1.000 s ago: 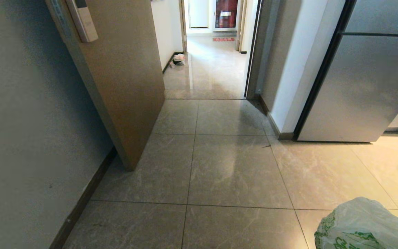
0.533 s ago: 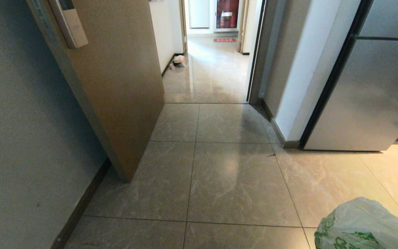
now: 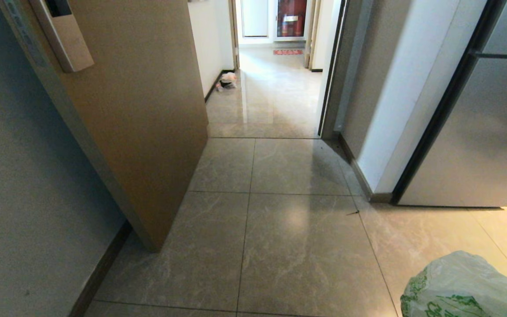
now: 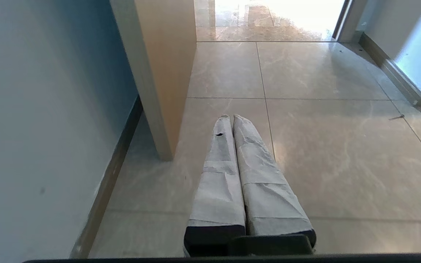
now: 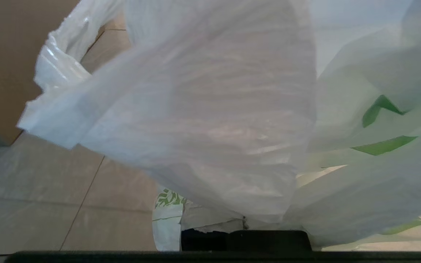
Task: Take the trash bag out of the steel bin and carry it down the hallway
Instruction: Put the trash bag at the door
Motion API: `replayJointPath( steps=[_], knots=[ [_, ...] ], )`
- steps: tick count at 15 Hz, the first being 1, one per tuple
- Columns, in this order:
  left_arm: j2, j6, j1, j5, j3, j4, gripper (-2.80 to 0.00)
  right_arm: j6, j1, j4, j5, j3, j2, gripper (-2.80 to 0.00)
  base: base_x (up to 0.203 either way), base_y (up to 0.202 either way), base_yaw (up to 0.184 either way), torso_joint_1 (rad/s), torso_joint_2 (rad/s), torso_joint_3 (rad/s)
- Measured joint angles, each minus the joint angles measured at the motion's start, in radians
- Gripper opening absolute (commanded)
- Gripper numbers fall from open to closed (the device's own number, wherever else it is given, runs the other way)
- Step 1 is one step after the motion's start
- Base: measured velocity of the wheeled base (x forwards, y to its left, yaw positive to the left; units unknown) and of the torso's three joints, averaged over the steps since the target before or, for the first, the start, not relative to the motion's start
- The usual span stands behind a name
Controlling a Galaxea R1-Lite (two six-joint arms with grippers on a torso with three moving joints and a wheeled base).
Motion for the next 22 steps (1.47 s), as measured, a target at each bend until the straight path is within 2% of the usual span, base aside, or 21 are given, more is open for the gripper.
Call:
replayJointPath(
  steps=[22],
  knots=[
    [0.0, -0.001, 0.0, 0.0, 0.0, 0.0, -2.8, 0.0, 0.0, 0.0, 0.0, 0.001, 0.0, -2.8, 0.192, 0.0, 0.001, 0.003, 0.0, 0.002]
  ],
)
